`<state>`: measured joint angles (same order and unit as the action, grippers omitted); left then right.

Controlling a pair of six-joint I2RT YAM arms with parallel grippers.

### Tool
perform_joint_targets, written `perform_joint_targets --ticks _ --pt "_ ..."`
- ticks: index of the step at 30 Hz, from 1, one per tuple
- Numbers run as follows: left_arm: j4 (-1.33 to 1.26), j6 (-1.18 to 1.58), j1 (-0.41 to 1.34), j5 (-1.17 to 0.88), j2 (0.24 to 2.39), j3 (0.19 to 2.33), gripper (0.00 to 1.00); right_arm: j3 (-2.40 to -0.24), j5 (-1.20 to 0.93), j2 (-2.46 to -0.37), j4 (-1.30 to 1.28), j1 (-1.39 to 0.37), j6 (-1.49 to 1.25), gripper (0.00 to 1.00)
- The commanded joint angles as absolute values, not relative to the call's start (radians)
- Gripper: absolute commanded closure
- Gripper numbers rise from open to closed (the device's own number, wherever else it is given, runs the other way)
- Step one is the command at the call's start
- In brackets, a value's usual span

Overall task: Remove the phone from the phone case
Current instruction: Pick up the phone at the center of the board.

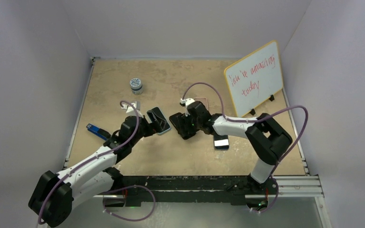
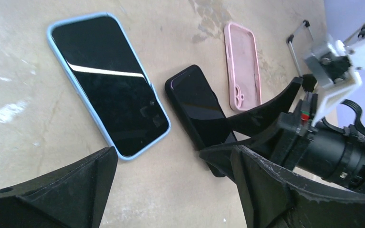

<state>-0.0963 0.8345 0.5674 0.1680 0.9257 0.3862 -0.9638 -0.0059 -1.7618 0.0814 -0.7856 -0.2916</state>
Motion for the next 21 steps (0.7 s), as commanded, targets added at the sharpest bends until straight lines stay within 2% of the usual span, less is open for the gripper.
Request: perform_joint_targets --ticks 1,11,21 --pt "-0.202 0.926 0.561 0.046 0.971 0.358 0.07 -0.837 -0.098 -1.665 0.188 -0.791 -0.431 0.73" --pt "-0.401 1.047 0.564 -0.140 1.157 0.354 0.13 -0.651 -0.156 -1.563 0.397 -0.799 -0.556 0.74" --pt "-0.544 1.115 0.602 -0.173 1.359 0.369 0.26 -0.573 -0.161 -1.540 0.499 -0.810 -0.607 0.74"
